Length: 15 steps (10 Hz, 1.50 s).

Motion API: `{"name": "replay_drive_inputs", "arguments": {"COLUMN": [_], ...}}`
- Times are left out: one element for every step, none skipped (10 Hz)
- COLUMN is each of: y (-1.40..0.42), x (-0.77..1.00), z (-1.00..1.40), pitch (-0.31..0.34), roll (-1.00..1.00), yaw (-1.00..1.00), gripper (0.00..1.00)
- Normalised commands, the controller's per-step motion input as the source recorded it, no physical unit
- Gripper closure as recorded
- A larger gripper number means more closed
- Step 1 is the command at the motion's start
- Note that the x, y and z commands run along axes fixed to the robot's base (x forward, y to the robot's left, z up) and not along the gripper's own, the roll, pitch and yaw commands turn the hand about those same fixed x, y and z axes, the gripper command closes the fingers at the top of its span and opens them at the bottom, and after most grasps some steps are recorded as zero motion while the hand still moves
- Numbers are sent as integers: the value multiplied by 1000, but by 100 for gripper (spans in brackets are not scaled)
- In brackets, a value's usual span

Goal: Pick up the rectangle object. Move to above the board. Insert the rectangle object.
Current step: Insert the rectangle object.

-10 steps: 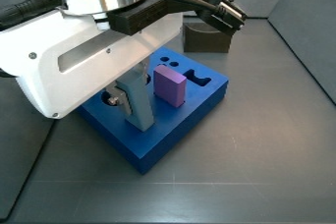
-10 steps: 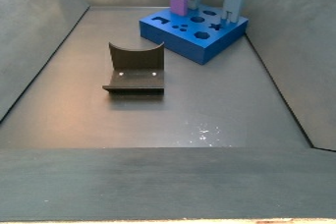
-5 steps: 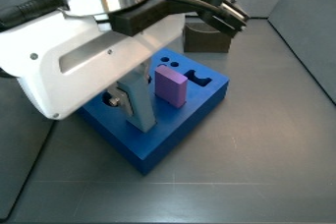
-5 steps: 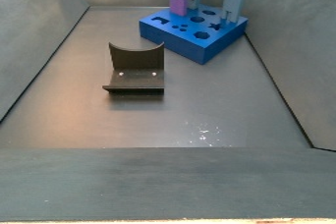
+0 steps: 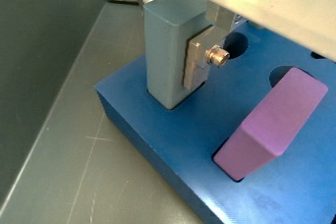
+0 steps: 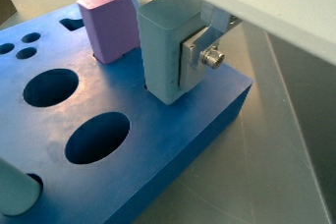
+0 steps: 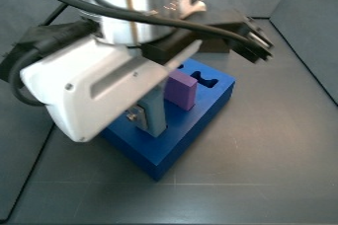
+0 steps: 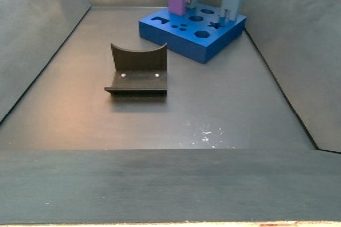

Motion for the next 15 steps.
{"name": "replay_drive_inputs", "arguments": {"y": [-83, -66, 0, 0, 154, 189, 0, 0, 0, 66, 66, 0, 0, -54, -157], "x": [269, 271, 394, 0, 0, 203, 0, 0, -71, -74, -111, 0, 0, -49, -23], "z": [66, 80, -166, -109, -237, -51, 0, -71, -289, -163, -129, -40, -126, -454, -354], "pitch": [1000, 1000, 791, 0, 246, 340, 0, -17, -926, -1000, -434, -43, -243, -757, -909], "roll": [194, 226, 363, -37, -686, -1000, -46, 0, -354, -454, -214, 0, 3, 243, 60], "yaw": [0, 0, -171, 0, -6, 0, 0, 0, -14, 0, 0, 0, 0, 34, 89], "gripper": [100, 100, 100, 100, 100, 100, 100, 100, 100, 100, 100, 100, 100, 100, 100]}}
